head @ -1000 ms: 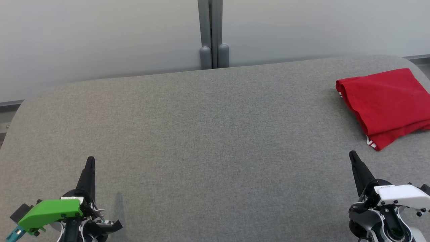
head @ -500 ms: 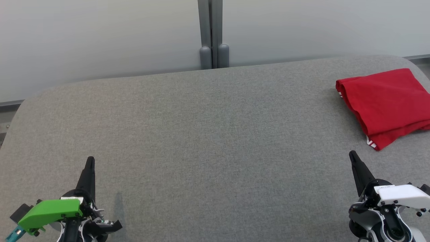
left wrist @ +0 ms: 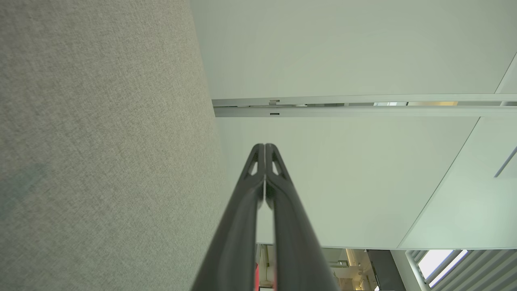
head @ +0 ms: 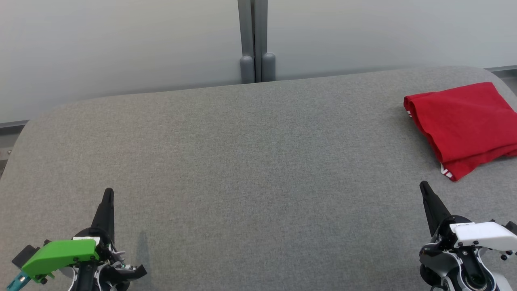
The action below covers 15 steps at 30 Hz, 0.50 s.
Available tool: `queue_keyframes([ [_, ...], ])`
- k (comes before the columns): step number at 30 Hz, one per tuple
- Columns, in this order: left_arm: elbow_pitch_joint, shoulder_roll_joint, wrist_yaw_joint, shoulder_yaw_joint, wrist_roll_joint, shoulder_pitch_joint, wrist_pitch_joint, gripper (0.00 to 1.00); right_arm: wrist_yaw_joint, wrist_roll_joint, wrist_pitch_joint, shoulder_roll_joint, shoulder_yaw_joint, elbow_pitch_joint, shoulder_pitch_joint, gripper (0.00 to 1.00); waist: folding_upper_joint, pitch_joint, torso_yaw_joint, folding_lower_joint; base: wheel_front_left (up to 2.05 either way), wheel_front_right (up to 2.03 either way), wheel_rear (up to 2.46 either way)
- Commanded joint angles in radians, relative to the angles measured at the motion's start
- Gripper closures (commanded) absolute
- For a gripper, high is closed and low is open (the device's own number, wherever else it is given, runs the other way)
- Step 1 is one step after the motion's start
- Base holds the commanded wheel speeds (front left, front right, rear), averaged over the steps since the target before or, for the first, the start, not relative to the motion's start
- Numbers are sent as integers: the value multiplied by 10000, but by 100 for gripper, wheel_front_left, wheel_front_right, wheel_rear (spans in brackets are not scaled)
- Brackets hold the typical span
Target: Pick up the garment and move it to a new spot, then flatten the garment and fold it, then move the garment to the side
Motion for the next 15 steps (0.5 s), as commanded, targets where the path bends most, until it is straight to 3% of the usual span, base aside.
queue_keyframes([
  [1,-6,19,-69,34,22,-107,8,100,-3,34,25,-56,-19,-39,-87,100,0,0,0,0,0,0,0],
  [15,-7,12,-69,41,32,-108,18,100,-3,35,26,-56,-19,-39,-87,100,0,0,0,0,0,0,0],
])
